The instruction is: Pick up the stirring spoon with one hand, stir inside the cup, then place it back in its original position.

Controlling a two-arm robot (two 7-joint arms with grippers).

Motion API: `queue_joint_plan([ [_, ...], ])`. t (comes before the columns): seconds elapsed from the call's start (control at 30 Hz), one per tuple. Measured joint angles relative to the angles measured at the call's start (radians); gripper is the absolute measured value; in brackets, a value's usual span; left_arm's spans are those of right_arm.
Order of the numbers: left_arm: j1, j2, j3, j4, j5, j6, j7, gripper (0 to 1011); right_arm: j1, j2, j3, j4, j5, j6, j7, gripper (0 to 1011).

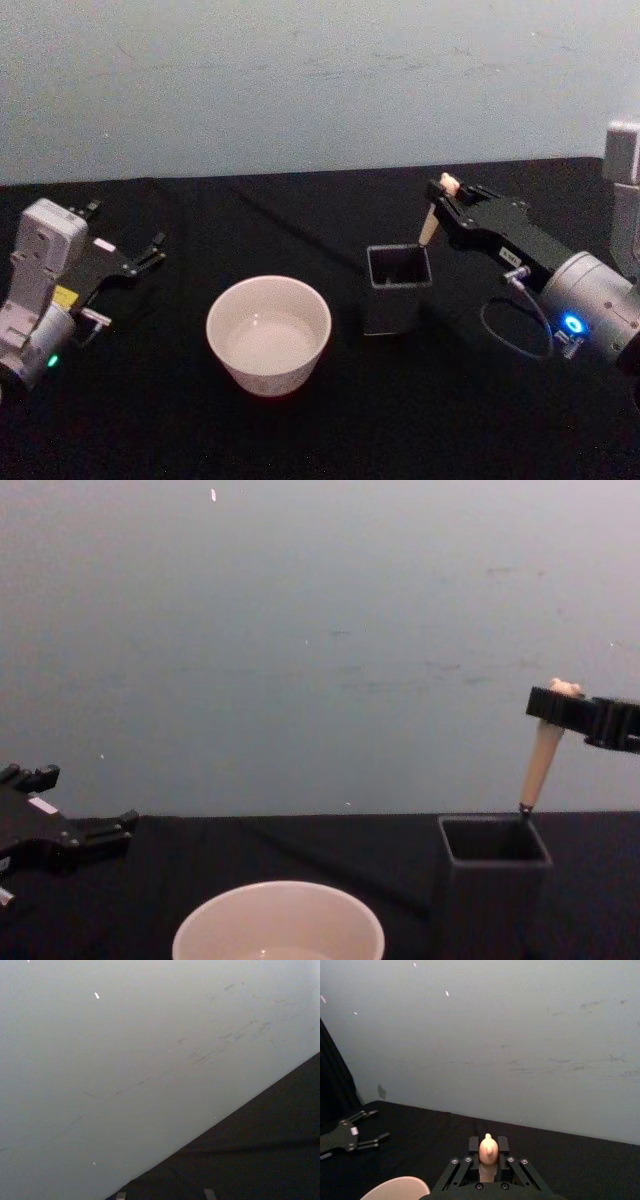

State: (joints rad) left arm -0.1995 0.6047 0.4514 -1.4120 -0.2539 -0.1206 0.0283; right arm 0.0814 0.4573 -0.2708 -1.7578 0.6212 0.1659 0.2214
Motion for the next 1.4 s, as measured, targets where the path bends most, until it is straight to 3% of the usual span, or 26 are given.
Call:
queue_joint_plan([
  [0.33,0.000,0.000,0.000,0.000,0.000,0.000,0.000,1001,0.054,-0.028,-0.013,0.081,-0.019,0.005,0.014,216],
  [1.4,0.000,0.000,0.000,0.000,0.000,0.000,0.000,1001,0.082,-0.046,-0.058,0.146,-0.055,0.042,0.052,216],
])
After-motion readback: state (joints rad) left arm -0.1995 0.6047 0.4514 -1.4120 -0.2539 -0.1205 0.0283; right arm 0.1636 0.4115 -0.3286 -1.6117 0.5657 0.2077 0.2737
